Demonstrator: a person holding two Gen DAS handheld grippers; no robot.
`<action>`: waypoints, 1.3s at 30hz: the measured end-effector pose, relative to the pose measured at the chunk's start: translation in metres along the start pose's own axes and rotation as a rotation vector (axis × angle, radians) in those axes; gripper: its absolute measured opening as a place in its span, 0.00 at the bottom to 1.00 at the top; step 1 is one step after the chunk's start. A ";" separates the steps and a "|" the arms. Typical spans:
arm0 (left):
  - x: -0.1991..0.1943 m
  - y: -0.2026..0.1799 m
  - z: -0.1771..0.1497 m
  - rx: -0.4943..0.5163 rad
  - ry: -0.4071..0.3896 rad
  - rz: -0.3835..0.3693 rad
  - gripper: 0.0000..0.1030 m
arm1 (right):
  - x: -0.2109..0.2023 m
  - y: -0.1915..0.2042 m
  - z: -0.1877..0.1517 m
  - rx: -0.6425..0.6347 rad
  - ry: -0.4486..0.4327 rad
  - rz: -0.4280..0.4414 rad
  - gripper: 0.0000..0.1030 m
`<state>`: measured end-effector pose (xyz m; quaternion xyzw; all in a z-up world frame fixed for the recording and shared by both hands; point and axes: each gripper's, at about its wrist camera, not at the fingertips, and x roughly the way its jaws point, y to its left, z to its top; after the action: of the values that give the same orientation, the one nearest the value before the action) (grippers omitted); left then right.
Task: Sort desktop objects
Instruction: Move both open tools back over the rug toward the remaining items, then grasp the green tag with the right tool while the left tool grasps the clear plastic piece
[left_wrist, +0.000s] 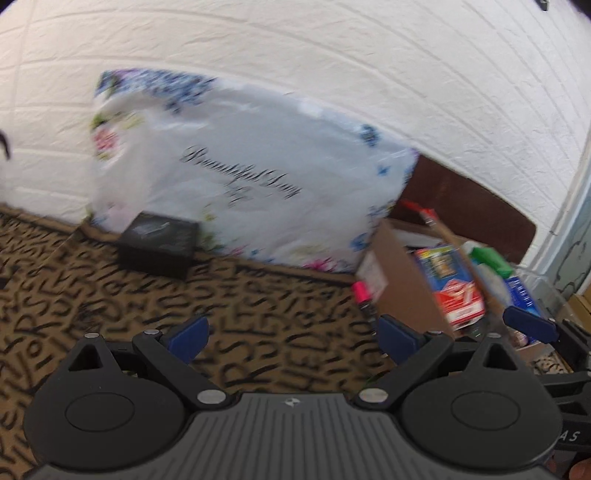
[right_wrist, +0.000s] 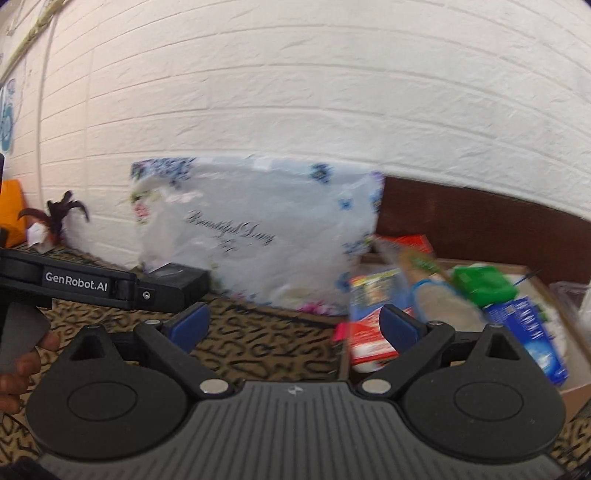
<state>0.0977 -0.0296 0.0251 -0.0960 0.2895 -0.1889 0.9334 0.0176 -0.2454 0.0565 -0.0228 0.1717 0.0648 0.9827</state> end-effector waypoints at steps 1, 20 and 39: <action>0.000 0.010 -0.003 -0.007 0.012 0.013 0.97 | 0.003 0.008 -0.004 0.005 0.015 0.015 0.93; 0.014 0.045 -0.062 0.107 0.260 -0.154 0.71 | 0.061 0.041 -0.085 0.120 0.300 -0.016 0.76; 0.040 -0.002 -0.097 0.334 0.269 -0.215 0.59 | 0.106 0.027 -0.103 0.202 0.285 -0.155 0.48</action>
<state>0.0721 -0.0543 -0.0734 0.0555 0.3641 -0.3433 0.8640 0.0786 -0.2129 -0.0771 0.0539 0.3127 -0.0327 0.9478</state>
